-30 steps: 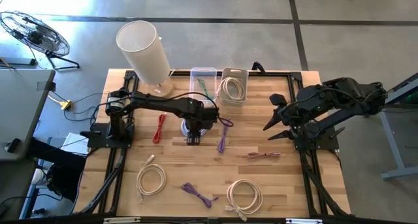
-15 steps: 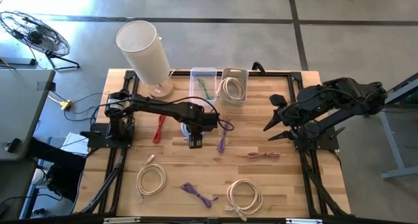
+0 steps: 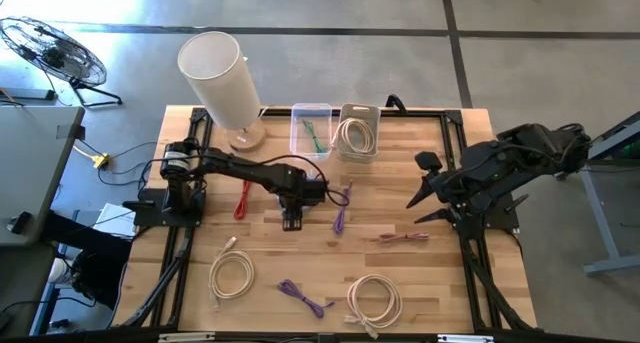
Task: Pick & Place USB Port
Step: Put the blue usb cable into the white bin
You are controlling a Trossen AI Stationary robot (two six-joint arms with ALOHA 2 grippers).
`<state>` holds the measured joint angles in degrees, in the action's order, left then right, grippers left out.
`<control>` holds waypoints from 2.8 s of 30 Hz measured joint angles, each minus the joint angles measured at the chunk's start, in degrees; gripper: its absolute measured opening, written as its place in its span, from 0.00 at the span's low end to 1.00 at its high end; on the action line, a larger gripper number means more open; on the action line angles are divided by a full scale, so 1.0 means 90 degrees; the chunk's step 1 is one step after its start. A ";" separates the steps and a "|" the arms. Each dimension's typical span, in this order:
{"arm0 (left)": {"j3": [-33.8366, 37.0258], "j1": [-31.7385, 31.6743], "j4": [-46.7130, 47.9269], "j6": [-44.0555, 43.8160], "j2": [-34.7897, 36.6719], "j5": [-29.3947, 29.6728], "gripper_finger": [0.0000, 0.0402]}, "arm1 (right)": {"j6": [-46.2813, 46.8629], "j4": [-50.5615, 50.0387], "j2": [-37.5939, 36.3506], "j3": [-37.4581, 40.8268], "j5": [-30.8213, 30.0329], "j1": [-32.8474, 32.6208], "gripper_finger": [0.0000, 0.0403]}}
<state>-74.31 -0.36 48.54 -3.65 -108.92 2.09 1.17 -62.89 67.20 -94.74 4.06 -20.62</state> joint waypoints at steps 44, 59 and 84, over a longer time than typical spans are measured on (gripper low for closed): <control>0.0018 0.0899 -0.2541 0.0721 0.3919 0.0337 0.19 | -0.0254 0.0184 -0.0136 -0.0007 -0.2094 -0.1121 0.38; 0.0020 0.1298 -0.4852 0.3859 0.3959 -0.2303 0.19 | -0.0791 0.1528 0.0355 -0.0002 -0.7936 -0.1046 0.38; 0.0018 0.1083 -0.5059 0.4688 0.3954 -0.2686 0.19 | -0.0834 0.2994 0.0433 -0.0002 -0.1838 0.0547 0.41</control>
<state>-74.15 9.39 3.01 38.54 -73.34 -22.09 -6.33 -35.94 71.10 -94.76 -12.48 -15.70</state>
